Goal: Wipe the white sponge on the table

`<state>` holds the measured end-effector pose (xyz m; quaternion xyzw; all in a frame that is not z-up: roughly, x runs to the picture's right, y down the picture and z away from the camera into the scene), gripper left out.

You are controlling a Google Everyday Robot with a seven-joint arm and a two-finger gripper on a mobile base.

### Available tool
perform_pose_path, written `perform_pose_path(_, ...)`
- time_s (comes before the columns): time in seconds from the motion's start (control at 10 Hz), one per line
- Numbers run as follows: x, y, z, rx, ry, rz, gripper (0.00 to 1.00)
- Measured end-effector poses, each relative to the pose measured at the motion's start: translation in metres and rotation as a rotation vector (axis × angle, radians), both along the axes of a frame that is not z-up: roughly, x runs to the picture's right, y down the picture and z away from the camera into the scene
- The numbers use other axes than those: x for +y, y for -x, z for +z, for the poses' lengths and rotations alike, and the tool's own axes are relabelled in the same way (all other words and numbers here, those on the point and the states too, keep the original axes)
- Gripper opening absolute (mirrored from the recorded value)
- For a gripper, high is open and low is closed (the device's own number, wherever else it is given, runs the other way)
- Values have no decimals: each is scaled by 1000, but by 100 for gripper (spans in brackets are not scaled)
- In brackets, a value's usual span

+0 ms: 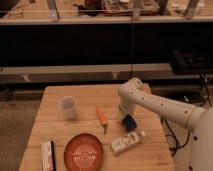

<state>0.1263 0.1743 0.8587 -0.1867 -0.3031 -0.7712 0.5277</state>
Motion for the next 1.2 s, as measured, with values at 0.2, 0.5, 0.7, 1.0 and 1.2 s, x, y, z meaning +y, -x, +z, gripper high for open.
perform_pose_path(0.2,1,1,-1,2,1,9,0)
perform_pose_path(0.5,-14,5,9,9,7,22,0)
perform_pose_path(0.7,-13,0,8,17,13,28,12)
perform_pose_path(1.0,-15,1,9,22,19,41,20)
perform_pose_path(1.2,-15,-2,8,30,24,54,20)
